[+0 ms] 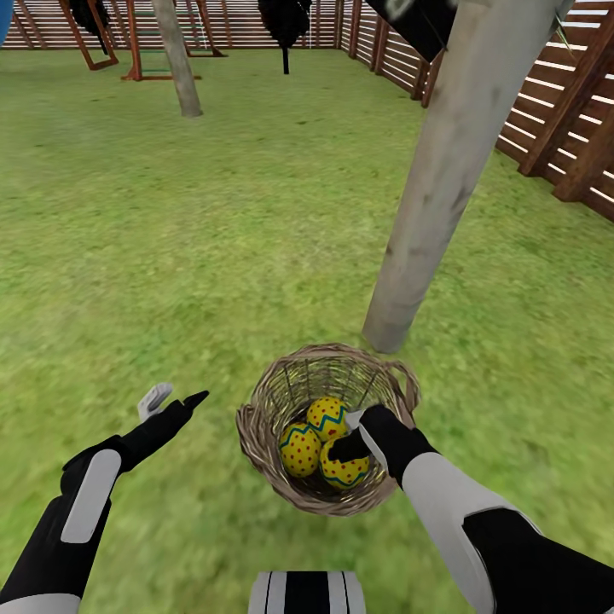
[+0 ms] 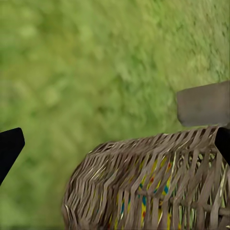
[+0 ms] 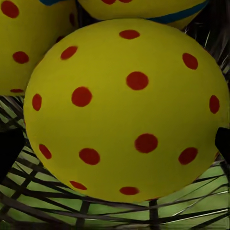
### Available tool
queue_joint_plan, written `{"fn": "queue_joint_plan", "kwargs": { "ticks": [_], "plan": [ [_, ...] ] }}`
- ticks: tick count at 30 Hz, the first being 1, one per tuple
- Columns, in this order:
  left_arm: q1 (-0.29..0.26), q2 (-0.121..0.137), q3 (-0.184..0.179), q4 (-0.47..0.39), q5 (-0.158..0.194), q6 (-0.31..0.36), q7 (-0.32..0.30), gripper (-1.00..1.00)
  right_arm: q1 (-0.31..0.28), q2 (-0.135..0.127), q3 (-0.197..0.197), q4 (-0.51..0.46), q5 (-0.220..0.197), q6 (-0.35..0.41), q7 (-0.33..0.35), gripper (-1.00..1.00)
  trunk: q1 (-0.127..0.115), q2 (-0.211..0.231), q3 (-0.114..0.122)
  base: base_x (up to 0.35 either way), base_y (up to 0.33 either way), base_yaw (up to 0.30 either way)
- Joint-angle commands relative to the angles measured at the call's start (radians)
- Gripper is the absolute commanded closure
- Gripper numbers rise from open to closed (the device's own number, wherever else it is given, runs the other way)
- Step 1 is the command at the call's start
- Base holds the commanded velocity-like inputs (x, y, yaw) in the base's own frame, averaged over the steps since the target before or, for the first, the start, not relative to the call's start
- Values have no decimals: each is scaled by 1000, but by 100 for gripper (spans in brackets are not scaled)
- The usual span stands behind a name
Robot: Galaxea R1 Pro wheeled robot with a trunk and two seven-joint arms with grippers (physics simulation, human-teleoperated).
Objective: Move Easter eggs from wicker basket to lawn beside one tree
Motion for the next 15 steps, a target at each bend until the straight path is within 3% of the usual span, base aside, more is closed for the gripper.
{"fn": "queue_joint_plan", "kwargs": {
  "ticks": [1, 4, 5, 15],
  "plan": [
    [-1, 0, 2, 0, -1, 6, -4, -100, 0, 0, 1, -1, 8, 5, 3, -100, 0, 0, -1, 0, 0, 0],
    [-1, 0, 2, 0, -1, 6, -4, -100, 0, 0, 1, -1, 7, 3, -14, -100, 0, 0, -1, 0, 0, 0],
    [-1, 0, 2, 0, -1, 6, -4, -100, 0, 1, 2, -1, 7, 3, -57, -100, 0, 0, -1, 0, 0, 0],
    [-1, 0, 2, 0, -1, 6, -4, -100, 1, 1, 2, -1, 11, 3, -54, -100, 4, -2, -36, 0, 0, 0]
  ]
}}
